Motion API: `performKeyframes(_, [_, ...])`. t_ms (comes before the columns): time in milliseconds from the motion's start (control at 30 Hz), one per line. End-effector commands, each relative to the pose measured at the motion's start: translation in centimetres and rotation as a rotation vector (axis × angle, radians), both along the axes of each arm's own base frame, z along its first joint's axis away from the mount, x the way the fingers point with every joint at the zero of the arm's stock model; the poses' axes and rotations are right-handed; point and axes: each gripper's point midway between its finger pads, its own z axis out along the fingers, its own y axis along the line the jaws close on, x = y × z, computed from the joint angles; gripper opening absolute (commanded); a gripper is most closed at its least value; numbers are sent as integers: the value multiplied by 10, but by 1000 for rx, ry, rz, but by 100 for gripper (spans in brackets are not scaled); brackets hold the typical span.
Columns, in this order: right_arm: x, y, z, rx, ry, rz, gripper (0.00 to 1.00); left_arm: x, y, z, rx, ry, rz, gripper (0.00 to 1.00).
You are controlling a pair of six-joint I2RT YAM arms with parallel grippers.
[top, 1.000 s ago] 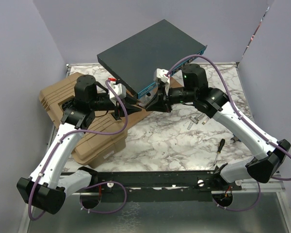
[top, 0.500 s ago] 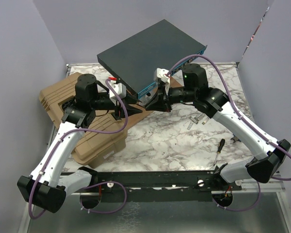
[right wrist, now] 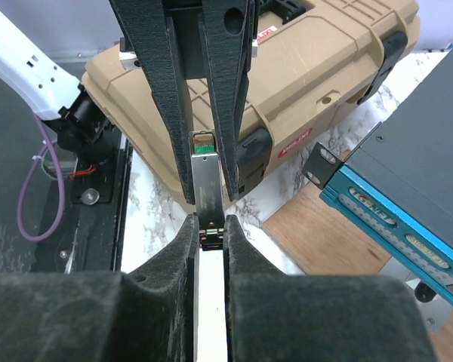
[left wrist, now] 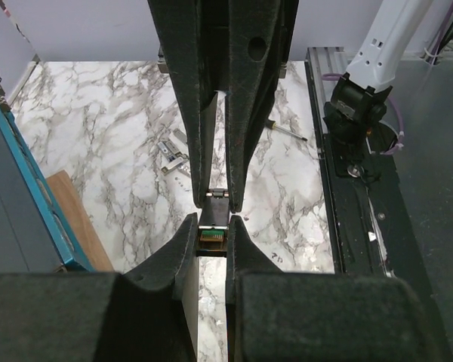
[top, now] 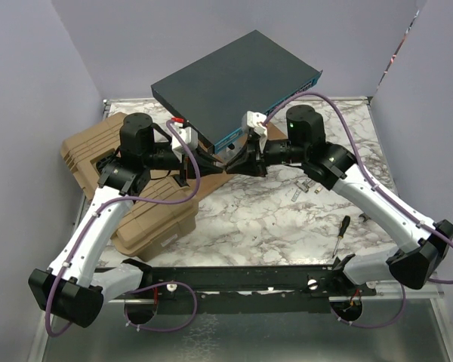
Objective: Insert the plug into the switch port
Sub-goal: Adjust the plug.
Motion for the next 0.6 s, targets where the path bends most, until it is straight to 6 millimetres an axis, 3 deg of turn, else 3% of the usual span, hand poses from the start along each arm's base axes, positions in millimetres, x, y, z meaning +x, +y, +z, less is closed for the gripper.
performKeyframes(0, [7,-2,20,104,-83,-80,18,-8,-3,13,-27,-78,-51,0])
performKeyframes(67, [8,-5,26,142,-99,-108,29,-5,-3,13,-30,-90,-30,0])
performKeyframes(167, [6,-8,31,183,-111,-122,37,2,-3,20,-61,-89,22,0])
performKeyframes(267, [5,-11,39,239,-122,-140,40,4,-3,40,-183,-77,87,0])
performKeyframes(300, [5,-13,44,265,-131,-148,41,2,-1,60,-271,-140,106,0])
performKeyframes(367, [5,-20,52,324,-144,-180,45,-1,3,68,-369,-153,143,0])
performKeyframes(467, [3,-26,64,396,-167,-196,54,0,5,67,-390,-135,163,0])
performKeyframes(567, [1,-25,67,412,-125,-190,55,-3,4,69,-395,-128,156,0])
